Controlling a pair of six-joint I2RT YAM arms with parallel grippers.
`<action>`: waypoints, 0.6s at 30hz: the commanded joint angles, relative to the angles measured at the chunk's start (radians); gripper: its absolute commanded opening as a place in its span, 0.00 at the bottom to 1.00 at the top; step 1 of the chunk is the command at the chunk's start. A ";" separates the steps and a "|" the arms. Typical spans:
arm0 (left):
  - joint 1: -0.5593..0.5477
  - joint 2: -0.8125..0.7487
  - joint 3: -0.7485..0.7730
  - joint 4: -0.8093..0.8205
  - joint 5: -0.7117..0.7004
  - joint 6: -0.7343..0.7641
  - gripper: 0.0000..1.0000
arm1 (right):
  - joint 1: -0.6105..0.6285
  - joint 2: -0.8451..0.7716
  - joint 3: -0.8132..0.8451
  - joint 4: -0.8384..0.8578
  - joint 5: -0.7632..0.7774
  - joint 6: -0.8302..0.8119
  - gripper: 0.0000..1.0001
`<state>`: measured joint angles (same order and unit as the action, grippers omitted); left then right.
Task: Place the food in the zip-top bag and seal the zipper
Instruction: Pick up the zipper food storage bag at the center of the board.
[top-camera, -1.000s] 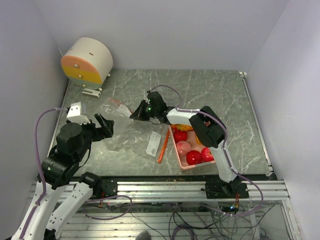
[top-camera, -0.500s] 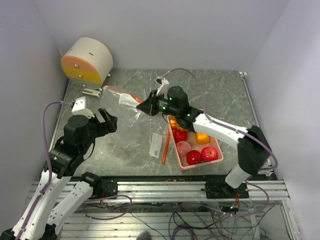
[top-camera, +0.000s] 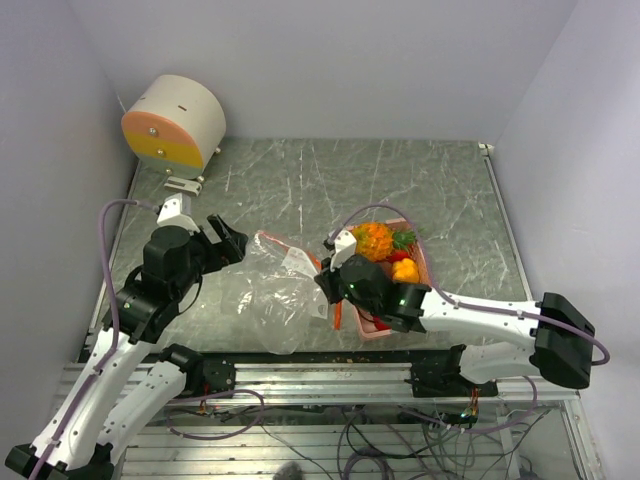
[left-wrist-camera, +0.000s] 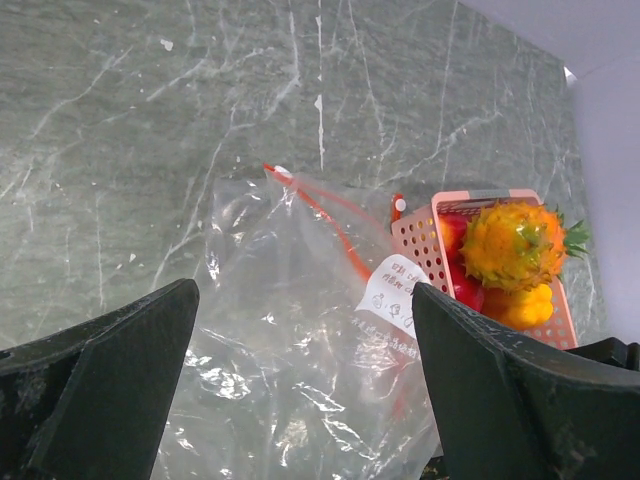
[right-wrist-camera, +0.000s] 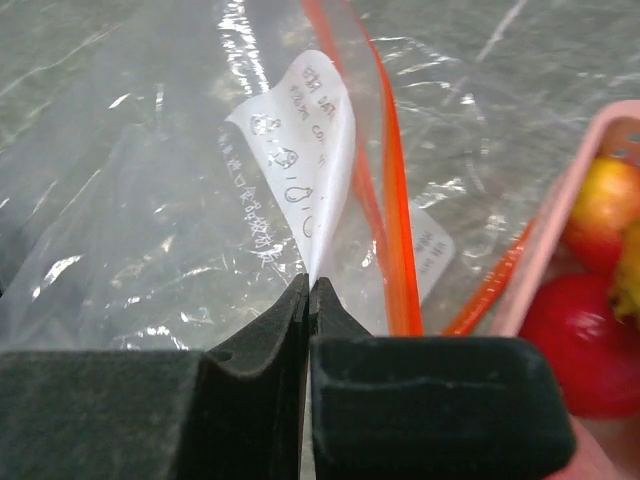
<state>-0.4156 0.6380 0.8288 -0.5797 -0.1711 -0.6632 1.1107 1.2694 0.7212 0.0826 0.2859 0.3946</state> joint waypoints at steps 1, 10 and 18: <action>0.009 0.012 -0.004 0.032 0.060 -0.014 1.00 | 0.052 -0.039 -0.026 -0.027 0.258 -0.020 0.00; 0.009 0.073 -0.149 0.148 0.137 -0.081 1.00 | 0.141 -0.078 -0.060 0.052 0.310 -0.062 0.00; 0.009 0.182 -0.246 0.376 0.153 -0.104 1.00 | 0.162 -0.092 -0.071 0.077 0.285 -0.084 0.00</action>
<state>-0.4156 0.7933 0.6052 -0.3943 -0.0605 -0.7441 1.2617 1.1915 0.6605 0.1188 0.5541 0.3347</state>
